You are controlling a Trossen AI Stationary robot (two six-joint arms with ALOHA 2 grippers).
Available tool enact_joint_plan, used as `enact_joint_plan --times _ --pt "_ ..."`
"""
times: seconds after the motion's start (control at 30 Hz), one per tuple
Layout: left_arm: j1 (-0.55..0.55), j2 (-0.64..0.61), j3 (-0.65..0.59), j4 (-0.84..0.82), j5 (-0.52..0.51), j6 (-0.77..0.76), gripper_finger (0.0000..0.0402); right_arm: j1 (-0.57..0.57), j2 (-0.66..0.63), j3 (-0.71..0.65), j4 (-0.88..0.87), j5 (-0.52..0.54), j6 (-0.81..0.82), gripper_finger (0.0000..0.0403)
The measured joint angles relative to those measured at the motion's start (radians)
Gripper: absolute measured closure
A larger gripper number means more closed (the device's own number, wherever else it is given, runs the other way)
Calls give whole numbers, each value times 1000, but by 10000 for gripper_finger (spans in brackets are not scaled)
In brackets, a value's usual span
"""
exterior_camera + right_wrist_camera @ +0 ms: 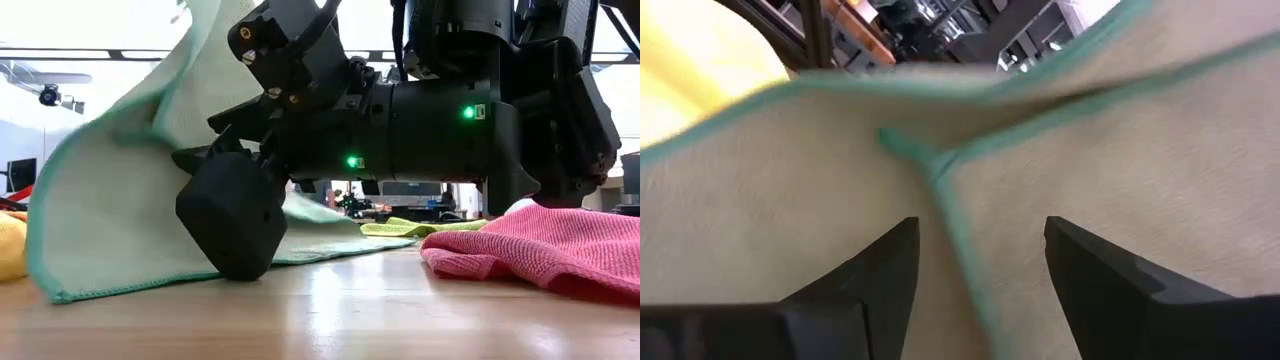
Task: Fold microfiber towels
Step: Fold the blue towel
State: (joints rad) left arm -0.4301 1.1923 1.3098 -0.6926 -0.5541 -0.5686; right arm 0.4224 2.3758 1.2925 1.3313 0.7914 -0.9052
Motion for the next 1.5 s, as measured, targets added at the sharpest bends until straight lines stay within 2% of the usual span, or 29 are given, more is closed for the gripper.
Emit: enact_joint_plan --times 0.1,0.17,0.27,0.4,0.57,0.67,0.83,0.97,1.13,1.3,1.5 --pt "0 0 0 98 0 0 402 0 -15 -1 -9 11 8 196" --pt "0 0 0 145 1 1 402 1 -28 6 -2 75 8 196" --pt "0 0 0 161 13 1 402 0 -45 12 50 148 -34 196" --pt "-1 0 0 151 21 0 402 9 -49 11 106 157 -111 196" --pt "-1 -1 0 99 33 -15 402 26 -50 11 240 201 -239 196" --pt "-2 -3 0 90 57 -27 402 22 -66 9 237 239 -294 196" --pt "-2 -10 0 39 72 -29 402 35 -78 8 239 228 -312 196" --pt "-2 -21 0 -97 61 -77 402 42 -78 7 239 255 -367 196" --pt "-2 -23 -3 -229 48 -141 402 42 -81 7 239 290 -364 196" --pt "-2 -22 -3 -244 48 -158 402 42 -99 7 239 302 -339 196" --pt "-2 -23 -3 -294 76 -159 402 40 -111 6 241 392 -337 196"
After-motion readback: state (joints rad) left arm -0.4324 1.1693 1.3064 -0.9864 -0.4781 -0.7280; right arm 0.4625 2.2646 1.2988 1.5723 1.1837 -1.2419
